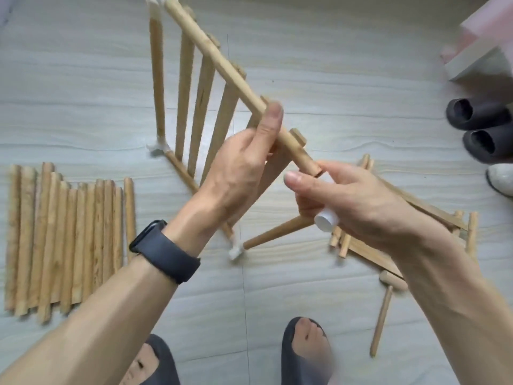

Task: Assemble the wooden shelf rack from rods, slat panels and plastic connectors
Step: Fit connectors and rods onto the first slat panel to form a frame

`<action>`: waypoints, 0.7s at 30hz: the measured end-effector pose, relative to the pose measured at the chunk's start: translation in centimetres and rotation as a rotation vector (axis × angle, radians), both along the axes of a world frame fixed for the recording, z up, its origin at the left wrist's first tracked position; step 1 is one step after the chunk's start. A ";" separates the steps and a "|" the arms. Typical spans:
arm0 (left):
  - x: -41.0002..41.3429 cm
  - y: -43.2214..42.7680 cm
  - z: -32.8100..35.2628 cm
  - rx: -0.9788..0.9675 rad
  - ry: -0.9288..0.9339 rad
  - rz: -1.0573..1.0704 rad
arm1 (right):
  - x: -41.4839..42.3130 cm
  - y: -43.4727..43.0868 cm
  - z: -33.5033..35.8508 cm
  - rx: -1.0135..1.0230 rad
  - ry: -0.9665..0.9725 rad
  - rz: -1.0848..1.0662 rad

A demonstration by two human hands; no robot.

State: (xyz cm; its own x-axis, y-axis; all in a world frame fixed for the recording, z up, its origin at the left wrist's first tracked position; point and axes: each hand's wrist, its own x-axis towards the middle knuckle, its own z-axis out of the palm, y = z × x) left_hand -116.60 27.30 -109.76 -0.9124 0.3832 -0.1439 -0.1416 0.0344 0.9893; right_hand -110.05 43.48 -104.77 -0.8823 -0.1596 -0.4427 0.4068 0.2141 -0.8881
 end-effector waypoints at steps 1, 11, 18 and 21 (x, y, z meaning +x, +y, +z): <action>0.2 -0.1 0.8 -0.024 -0.002 0.013 | 0.1 -0.4 0.6 0.070 0.011 0.056; 3.7 -1.3 1.4 -0.183 0.056 0.168 | 1.1 -4.9 1.6 0.231 -0.083 0.186; 4.1 -2.8 1.2 -0.007 -0.026 0.053 | 1.3 -6.1 1.1 0.265 -0.048 0.062; 4.2 -3.3 1.1 0.242 -0.178 0.031 | 1.2 -6.3 0.6 0.270 -0.043 0.000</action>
State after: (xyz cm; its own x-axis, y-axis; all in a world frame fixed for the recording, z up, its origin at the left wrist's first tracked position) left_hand -112.42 23.95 -108.65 -0.8929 0.3979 -0.2106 -0.3106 -0.2060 0.9279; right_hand -108.85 37.21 -104.18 -0.8616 -0.0309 -0.5066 0.4431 0.4411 -0.7805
